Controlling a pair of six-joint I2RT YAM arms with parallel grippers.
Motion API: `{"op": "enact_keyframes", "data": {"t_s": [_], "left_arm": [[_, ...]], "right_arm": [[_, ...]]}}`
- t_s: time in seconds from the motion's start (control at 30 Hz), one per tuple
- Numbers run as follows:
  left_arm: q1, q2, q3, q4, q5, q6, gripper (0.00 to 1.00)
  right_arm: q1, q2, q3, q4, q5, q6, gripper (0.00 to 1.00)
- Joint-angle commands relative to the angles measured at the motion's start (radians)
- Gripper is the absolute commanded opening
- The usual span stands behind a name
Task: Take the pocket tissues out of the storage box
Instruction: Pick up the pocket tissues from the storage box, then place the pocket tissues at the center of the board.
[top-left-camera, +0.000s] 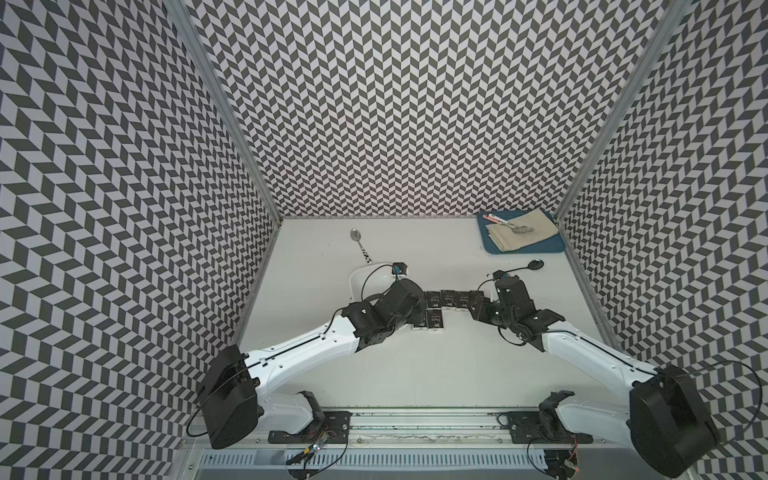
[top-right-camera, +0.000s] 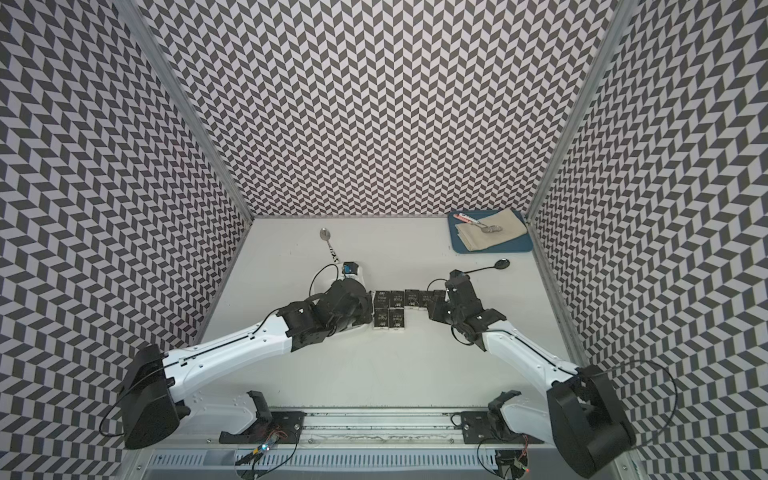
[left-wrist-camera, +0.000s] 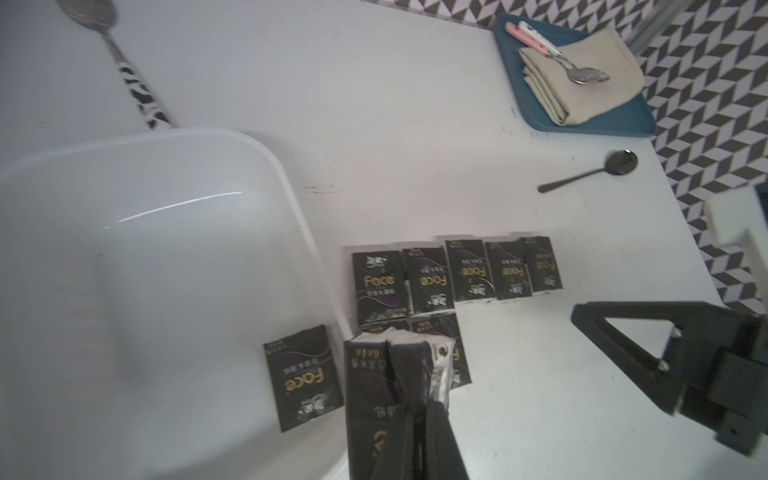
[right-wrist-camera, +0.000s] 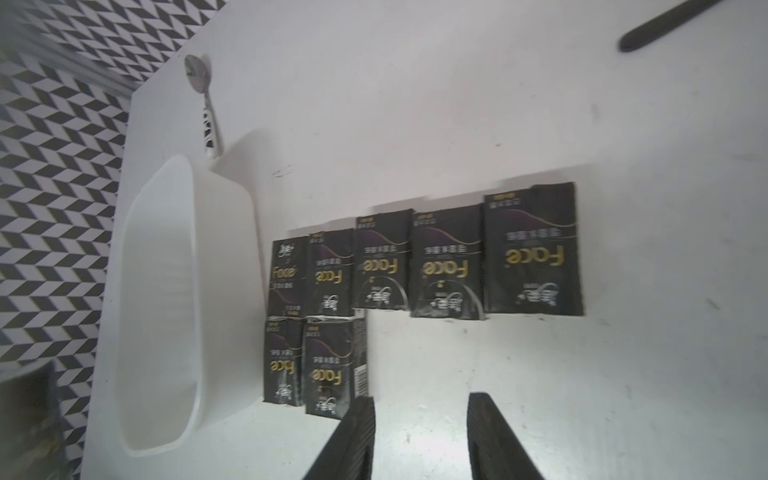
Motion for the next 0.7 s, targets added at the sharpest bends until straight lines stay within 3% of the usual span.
{"op": "enact_keyframes", "data": {"t_s": [0.0, 0.2, 0.67], "left_arm": [[-0.074, 0.075, 0.045, 0.027, 0.032, -0.034, 0.00], [-0.147, 0.238, 0.087, 0.103, 0.073, -0.074, 0.00], [-0.169, 0.463, 0.150, 0.215, 0.200, -0.145, 0.00]], "right_arm": [[-0.032, -0.041, -0.041, -0.038, 0.004, -0.036, 0.42], [-0.081, -0.066, -0.068, -0.063, 0.005, -0.049, 0.42], [-0.093, -0.139, -0.073, -0.127, 0.028, -0.061, 0.42]]}}
